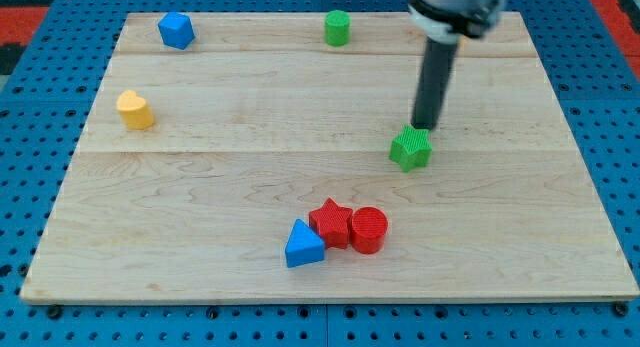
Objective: Push yellow hexagon into green star
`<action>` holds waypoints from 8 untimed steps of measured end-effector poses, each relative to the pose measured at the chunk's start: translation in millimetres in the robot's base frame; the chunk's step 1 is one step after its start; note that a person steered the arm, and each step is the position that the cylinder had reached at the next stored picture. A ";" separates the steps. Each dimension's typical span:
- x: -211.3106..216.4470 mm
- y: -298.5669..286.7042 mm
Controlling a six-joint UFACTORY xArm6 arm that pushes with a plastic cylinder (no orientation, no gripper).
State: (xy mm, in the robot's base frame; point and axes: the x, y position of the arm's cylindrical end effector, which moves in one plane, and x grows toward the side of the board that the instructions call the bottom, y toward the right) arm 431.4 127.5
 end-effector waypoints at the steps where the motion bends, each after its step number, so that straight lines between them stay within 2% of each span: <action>1: 23.6 -27.9; 2: 57.3 -60.0; 3: 22.1 -51.0; 4: -28.1 36.2; 5: -54.7 147.8; 7: -129.4 218.0; 8: -182.3 210.2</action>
State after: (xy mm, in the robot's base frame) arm 249.1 337.7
